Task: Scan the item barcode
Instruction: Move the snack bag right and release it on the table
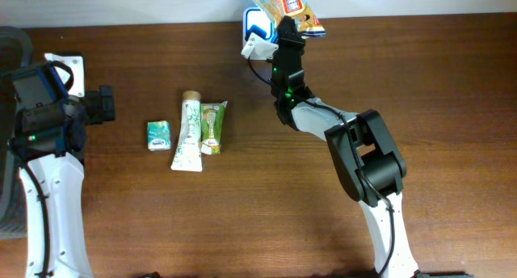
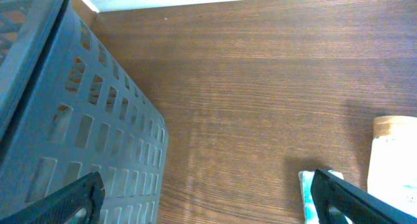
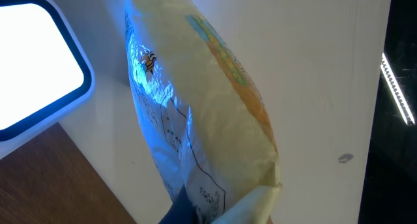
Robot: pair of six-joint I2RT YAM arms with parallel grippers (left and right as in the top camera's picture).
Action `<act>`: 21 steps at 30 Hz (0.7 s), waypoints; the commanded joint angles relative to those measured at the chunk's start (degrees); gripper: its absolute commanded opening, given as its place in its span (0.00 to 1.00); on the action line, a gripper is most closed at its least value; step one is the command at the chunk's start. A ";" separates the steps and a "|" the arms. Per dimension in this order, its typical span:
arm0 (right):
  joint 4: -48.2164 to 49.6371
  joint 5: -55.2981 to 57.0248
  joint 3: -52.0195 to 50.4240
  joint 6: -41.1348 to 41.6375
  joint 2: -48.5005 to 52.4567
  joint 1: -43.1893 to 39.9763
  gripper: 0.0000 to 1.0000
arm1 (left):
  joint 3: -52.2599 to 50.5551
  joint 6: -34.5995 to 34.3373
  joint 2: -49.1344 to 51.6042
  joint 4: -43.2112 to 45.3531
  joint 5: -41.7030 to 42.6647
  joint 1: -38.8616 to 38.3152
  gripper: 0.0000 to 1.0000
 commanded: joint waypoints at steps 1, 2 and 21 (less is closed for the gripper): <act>0.63 -0.02 1.70 0.31 0.22 0.26 0.04 | 0.48 0.68 -0.76 0.13 -0.39 0.11 0.99; 0.66 1.01 1.70 0.35 0.22 0.33 0.04 | 0.48 0.68 -0.76 0.13 -0.39 0.11 0.99; -96.70 -17.53 1.64 95.36 -54.45 -10.05 0.04 | 0.48 0.68 -0.76 0.11 -0.39 0.11 0.99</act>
